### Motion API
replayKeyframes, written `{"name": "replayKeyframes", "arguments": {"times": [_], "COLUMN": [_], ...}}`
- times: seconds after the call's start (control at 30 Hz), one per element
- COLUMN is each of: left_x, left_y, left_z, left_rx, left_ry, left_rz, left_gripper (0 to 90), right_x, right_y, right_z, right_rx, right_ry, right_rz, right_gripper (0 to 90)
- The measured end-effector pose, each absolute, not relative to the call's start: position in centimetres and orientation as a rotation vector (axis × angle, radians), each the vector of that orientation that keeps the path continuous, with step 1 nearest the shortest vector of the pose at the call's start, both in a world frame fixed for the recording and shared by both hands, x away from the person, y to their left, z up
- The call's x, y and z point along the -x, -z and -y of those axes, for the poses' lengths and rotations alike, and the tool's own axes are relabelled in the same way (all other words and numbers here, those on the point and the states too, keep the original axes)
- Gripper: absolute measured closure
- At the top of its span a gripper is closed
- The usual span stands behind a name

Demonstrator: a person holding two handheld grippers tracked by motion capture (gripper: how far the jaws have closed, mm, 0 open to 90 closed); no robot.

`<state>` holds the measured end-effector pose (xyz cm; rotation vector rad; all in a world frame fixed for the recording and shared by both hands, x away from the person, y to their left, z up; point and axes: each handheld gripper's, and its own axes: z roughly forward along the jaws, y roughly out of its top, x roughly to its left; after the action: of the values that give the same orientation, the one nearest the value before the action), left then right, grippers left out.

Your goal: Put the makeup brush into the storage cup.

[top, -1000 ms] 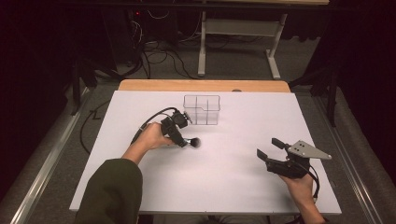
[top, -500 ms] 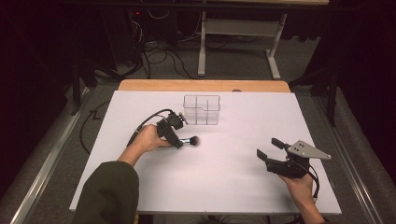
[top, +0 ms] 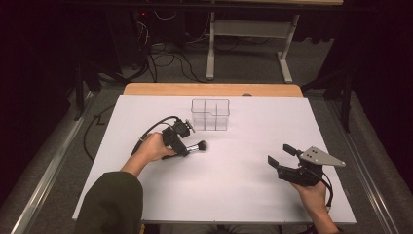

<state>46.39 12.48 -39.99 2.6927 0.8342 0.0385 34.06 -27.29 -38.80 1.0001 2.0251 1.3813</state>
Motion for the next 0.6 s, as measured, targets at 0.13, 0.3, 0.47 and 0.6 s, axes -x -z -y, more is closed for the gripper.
{"name": "replayKeyframes", "arguments": {"times": [0.13,0.3,0.47,0.6], "left_x": [-46.29,-46.1,-46.06,-46.0], "left_y": [40.02,39.99,39.96,39.92], "left_z": [-12.52,-12.31,-12.31,-12.32], "left_rx": [-2.693,-2.723,-2.727,-2.72], "left_ry": [-0.048,-0.079,-0.074,-0.07], "left_rz": [-0.832,-0.784,-0.776,-0.788], "left_gripper": [70.2,72.2,72.6,72.8], "right_x": [-34.03,-34.06,-34.03,-34.05], "right_y": [38.78,38.78,38.79,38.79], "right_z": [27.29,27.32,27.27,27.29], "right_rx": [-0.995,-0.996,-0.996,-0.994], "right_ry": [-1.38,-1.379,-1.379,-1.379], "right_rz": [-2.024,-2.024,-2.027,-2.027], "right_gripper": [28.0,28.1,28.1,28.1]}}
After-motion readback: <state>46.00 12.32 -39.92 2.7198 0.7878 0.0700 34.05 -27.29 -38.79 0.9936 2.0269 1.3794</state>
